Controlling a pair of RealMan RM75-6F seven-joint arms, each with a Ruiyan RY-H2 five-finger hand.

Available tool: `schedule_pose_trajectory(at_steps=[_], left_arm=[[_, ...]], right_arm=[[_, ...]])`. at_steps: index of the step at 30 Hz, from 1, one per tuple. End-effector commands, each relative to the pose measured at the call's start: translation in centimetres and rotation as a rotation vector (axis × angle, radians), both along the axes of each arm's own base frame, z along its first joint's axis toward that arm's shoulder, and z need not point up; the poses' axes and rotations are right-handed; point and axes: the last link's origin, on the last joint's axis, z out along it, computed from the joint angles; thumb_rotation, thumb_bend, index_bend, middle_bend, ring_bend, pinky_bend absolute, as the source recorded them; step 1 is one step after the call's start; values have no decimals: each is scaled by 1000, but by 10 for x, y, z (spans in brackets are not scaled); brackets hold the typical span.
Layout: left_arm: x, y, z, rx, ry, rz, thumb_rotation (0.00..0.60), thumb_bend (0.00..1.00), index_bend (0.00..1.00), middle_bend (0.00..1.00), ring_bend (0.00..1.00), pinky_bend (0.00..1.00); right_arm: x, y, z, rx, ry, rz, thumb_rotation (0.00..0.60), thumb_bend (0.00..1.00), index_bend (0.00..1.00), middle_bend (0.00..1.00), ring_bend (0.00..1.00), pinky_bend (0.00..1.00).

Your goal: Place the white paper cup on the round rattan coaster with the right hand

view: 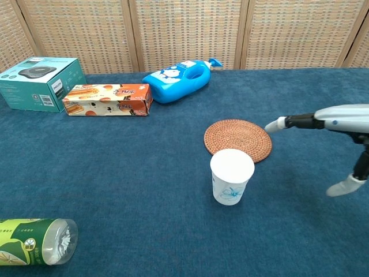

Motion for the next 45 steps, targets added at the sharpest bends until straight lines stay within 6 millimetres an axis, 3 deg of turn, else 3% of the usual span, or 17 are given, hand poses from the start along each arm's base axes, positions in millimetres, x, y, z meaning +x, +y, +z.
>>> schedule_pose_trajectory(at_steps=[1,10,13,15,19,22,29,37,45], left_arm=[[0,1,0,-1,0,1,600,0,0,0,0,0],[-2,3,1,-1,-7,8,600,0,0,0,0,0],[-2,4,1,0,-11,10,600,0,0,0,0,0],[-3,4,2,1,-14,12,600,0,0,0,0,0],[-4,5,2,-2,-19,14,600,0,0,0,0,0],[-5,5,3,-1,-22,14,600,0,0,0,0,0],[-5,6,4,-4,-27,15,600,0,0,0,0,0],[-5,6,4,-8,-33,14,600,0,0,0,0,0],[-5,7,4,-14,-34,17,600,0,0,0,0,0]], right_arm=[[24,-9,-21,30,-3,28,600,0,1,0,0,0],[55,-20,-57,50,32,89,600,0,43,2,0,0],[59,-22,-64,54,43,92,600,0,101,59,37,14],[62,-25,-70,46,48,91,600,0,166,140,114,100],[66,-28,-78,19,41,86,600,7,387,377,383,488],[69,-27,-82,11,9,75,600,71,458,451,464,578],[76,-34,-73,-22,-102,16,600,116,481,480,481,582],[66,-68,-46,-116,-171,-112,600,117,483,482,484,583],[48,-93,-51,-200,-137,-207,600,117,481,482,484,583]])
